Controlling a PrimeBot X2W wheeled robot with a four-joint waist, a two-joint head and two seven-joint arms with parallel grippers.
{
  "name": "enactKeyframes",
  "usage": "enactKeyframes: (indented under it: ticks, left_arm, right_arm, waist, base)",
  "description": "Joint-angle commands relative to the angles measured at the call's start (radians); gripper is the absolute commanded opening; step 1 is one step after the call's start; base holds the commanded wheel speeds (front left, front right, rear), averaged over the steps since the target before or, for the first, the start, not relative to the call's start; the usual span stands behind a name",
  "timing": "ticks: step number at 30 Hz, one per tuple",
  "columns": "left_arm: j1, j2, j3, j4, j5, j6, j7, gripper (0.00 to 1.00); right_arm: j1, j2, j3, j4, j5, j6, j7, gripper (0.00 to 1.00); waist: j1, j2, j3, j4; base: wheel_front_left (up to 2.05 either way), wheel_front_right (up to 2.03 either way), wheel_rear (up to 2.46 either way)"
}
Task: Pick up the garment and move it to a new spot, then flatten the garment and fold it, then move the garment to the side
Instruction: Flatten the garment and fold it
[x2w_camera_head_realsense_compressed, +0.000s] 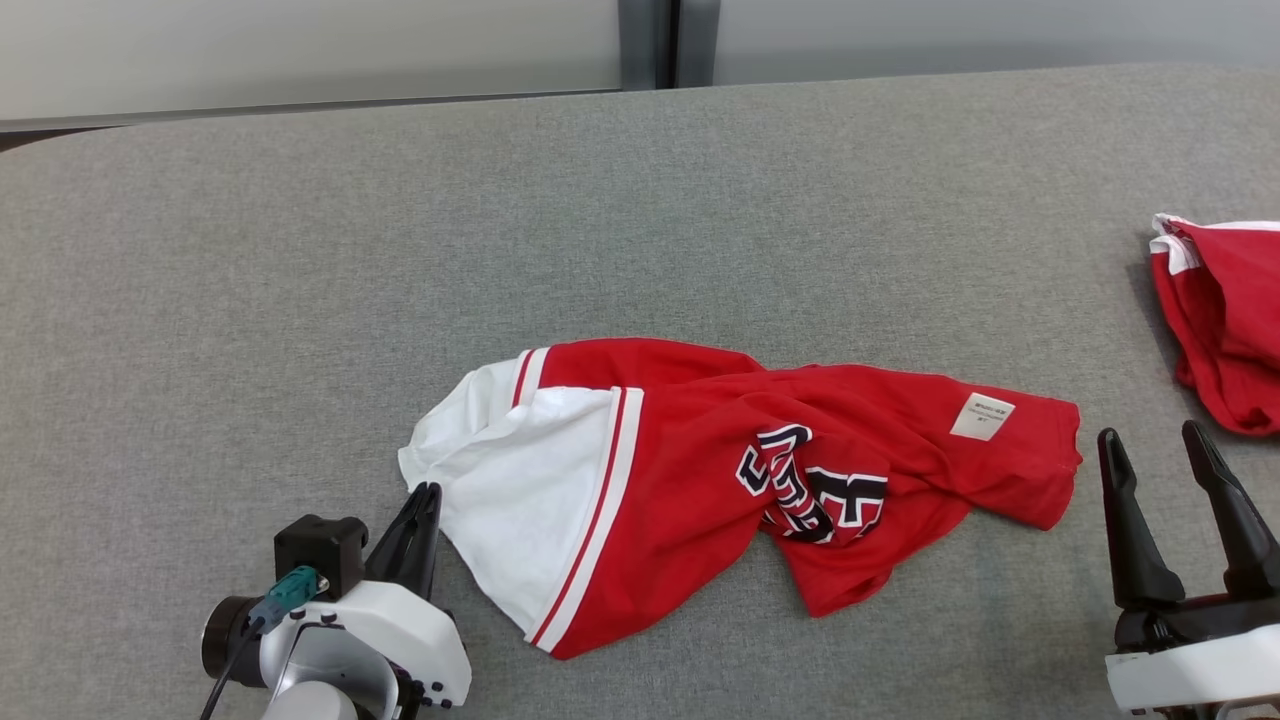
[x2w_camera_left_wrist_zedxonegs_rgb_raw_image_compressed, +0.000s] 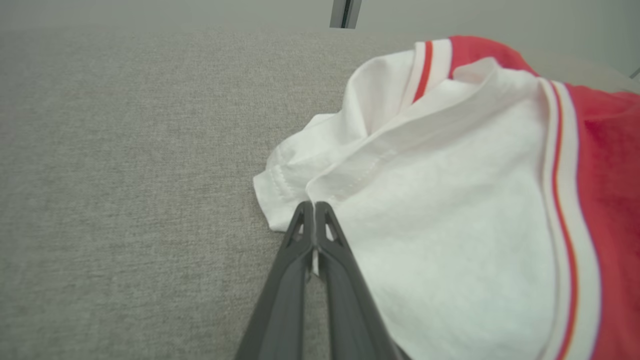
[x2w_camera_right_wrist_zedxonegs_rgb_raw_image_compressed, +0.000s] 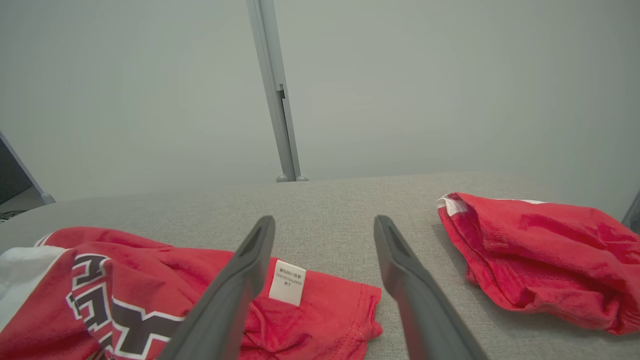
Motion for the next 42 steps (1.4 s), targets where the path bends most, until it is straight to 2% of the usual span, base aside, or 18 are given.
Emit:
enactKeyframes:
  ticks: [1, 9, 18, 26, 27, 28, 29, 36, 42]
  left_arm:
    - [-0.004, 0.003, 0.0, -0.005, -0.008, -0.002, 0.0, 0.0]
    - [0.004, 0.01, -0.004, -0.027, -0.003, 0.008, -0.004, 0.0]
    - [-0.027, 0.017, -0.012, -0.047, 0.005, 0.017, -0.008, 0.0]
    - [-0.042, 0.015, -0.021, -0.044, 0.007, 0.019, -0.016, 0.0]
    - [-0.042, 0.015, -0.022, -0.045, 0.007, 0.02, -0.018, 0.0]
    - [-0.042, 0.016, -0.022, -0.046, 0.007, 0.021, -0.019, 0.0]
    - [-0.044, 0.015, -0.023, -0.047, 0.007, 0.02, -0.024, 0.0]
    - [-0.057, 0.02, -0.011, -0.077, 0.026, 0.044, -0.089, 0.0]
    - [-0.072, 0.034, 0.003, -0.166, 0.056, 0.067, -0.153, 0.0]
  right_arm:
    - [0.002, 0.0, -0.01, 0.01, 0.008, -0.001, 0.0, 1.0]
    - [0.042, -0.013, -0.045, 0.145, 0.042, -0.001, 0.045, 1.0]
    - [-0.051, -0.029, 0.037, 0.283, 0.138, -0.001, 0.065, 1.0]
    - [-0.118, -0.061, 0.097, 0.336, 0.179, -0.001, 0.068, 0.99]
    - [-0.125, -0.064, 0.103, 0.339, 0.186, -0.001, 0.067, 0.58]
    - [-0.132, -0.068, 0.109, 0.341, 0.189, -0.001, 0.067, 0.42]
    - [-0.146, -0.077, 0.122, 0.343, 0.194, -0.001, 0.061, 0.0]
    - [-0.147, -0.106, 0.11, 0.316, 0.15, -0.001, 0.017, 0.0]
    - [-0.161, -0.119, 0.055, 0.227, 0.103, -0.001, 0.02, 0.0]
  waist:
    - [0.0, 0.0, 0.0, 0.003]
    - [0.0, 0.0, 0.011, 0.014]
    - [0.0, 0.0, 0.051, 0.023]
    - [0.0, 0.0, 0.066, 0.032]
    - [0.0, 0.0, 0.067, 0.032]
    - [0.0, 0.0, 0.069, 0.031]
    - [0.0, 0.0, 0.071, 0.031]
    - [0.0, 0.0, 0.059, 0.036]
    - [0.0, 0.0, 0.029, 0.036]
  base:
    - [0.0, 0.0, 0.0]
    - [0.0, 0.0, 0.0]
    - [0.0, 0.0, 0.0]
    - [0.0, 0.0, 0.0]
    - [0.0, 0.0, 0.0]
    - [0.0, 0.0, 0.0]
    - [0.0, 0.0, 0.0]
    - [0.0, 0.0, 0.0]
    - [0.0, 0.0, 0.0]
